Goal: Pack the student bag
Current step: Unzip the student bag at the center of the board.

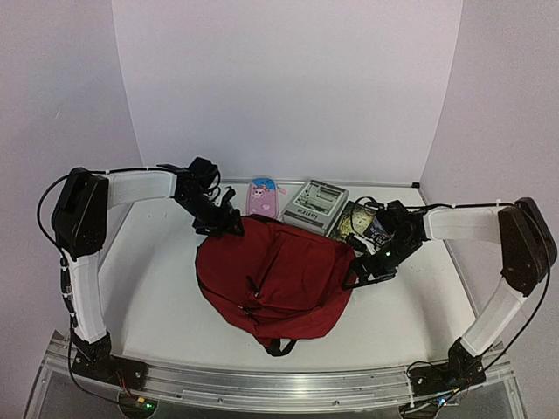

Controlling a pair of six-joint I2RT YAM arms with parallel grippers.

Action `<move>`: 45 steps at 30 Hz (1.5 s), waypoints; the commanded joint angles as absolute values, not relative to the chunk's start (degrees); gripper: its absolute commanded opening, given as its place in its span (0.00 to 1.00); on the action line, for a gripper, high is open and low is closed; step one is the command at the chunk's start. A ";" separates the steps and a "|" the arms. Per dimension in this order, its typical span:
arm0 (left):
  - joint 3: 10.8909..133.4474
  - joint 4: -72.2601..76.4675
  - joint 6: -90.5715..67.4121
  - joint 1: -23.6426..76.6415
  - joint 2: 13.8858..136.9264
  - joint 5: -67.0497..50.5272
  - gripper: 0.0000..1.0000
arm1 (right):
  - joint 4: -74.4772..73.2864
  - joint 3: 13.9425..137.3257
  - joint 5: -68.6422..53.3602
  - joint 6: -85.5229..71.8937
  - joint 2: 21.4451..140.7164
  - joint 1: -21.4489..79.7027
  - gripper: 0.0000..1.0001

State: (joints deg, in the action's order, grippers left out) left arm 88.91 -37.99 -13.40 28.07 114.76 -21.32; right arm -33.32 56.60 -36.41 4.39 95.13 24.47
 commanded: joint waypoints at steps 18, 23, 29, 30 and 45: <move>68.85 -29.96 -23.69 33.84 101.06 -23.16 0.09 | -38.80 63.54 -28.55 13.18 84.67 27.37 0.98; 64.20 -25.69 -27.61 33.84 95.42 -23.94 0.27 | -39.37 66.42 -23.03 16.92 82.57 36.83 0.98; 58.93 -21.77 -30.30 33.93 88.89 -26.22 0.31 | -37.51 70.29 -19.67 17.89 90.09 47.16 0.94; 57.02 -20.31 -30.54 34.00 87.21 -27.03 0.32 | -36.36 69.89 -19.95 17.57 91.15 48.54 0.93; 48.52 -15.82 -24.58 48.70 78.81 -15.81 0.36 | -25.05 51.54 -16.35 23.66 89.59 52.90 0.42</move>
